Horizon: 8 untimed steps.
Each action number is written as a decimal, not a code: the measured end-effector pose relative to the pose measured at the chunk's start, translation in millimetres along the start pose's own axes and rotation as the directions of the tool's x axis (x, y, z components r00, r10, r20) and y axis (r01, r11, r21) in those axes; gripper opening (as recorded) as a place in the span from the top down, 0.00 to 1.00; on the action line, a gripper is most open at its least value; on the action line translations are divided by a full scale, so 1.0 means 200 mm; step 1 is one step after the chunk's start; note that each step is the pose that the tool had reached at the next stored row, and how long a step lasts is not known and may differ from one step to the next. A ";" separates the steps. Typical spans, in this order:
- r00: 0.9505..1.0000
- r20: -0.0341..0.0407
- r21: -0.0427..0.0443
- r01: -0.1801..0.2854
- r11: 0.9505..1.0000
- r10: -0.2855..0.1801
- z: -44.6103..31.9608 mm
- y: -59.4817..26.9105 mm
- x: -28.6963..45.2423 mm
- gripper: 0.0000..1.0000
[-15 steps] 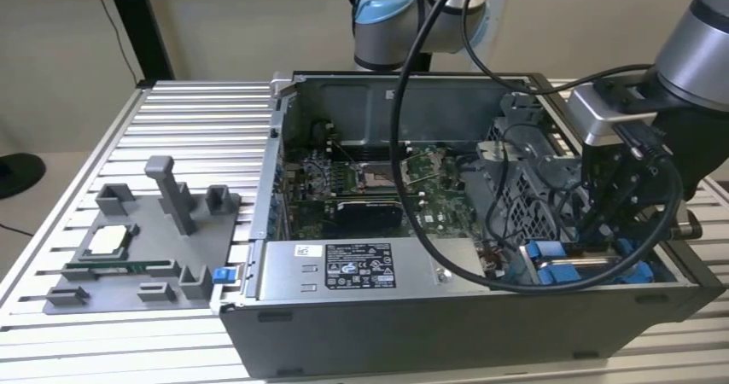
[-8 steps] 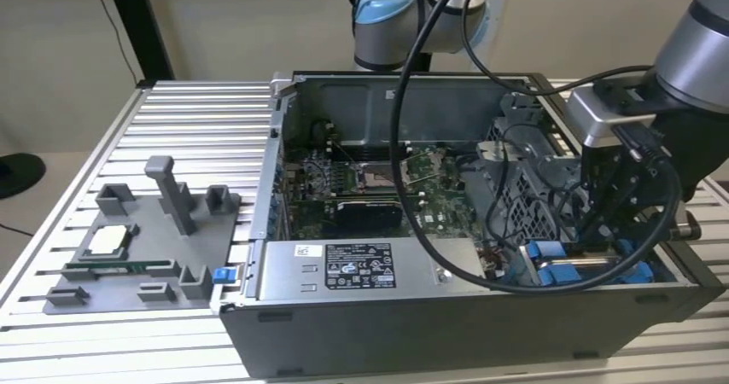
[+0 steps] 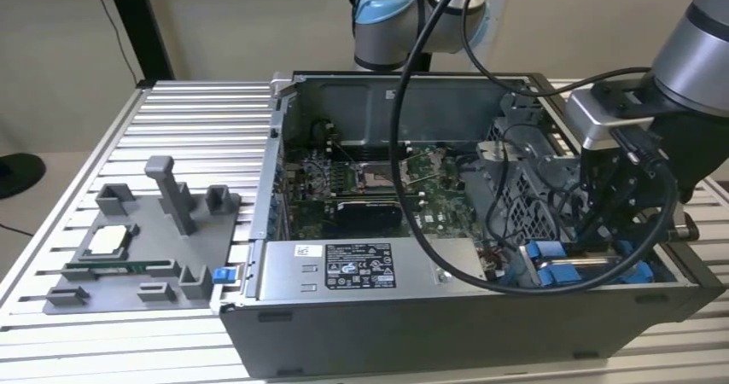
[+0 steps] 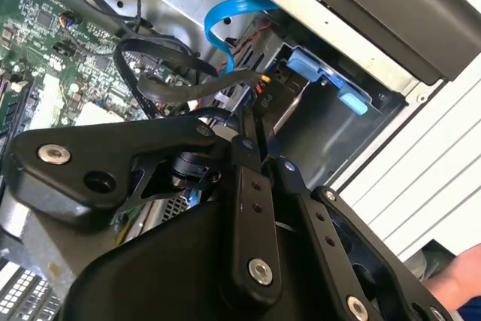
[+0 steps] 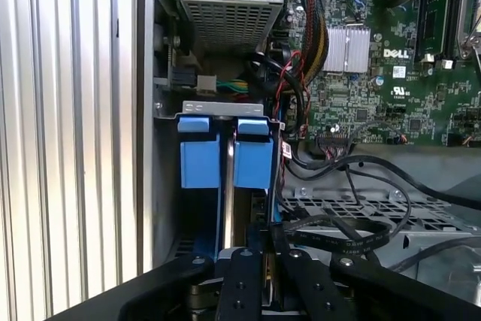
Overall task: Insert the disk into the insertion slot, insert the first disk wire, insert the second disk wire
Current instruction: 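Insert the second disk wire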
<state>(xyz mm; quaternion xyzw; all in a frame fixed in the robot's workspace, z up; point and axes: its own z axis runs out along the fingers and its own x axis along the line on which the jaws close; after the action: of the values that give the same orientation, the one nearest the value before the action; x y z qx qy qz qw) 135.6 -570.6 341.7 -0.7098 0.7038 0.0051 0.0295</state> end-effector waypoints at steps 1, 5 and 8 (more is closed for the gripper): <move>1.000 0.000 0.000 0.000 1.000 0.000 0.001 0.000 0.000 1.00; 1.000 0.001 0.001 0.000 1.000 0.000 0.010 0.001 0.001 1.00; 1.000 0.001 0.002 0.000 1.000 0.000 0.018 0.001 0.001 1.00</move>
<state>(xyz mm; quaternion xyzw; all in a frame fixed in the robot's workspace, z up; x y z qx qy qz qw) 135.6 -570.7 338.2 -0.7098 0.7038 0.0048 0.0304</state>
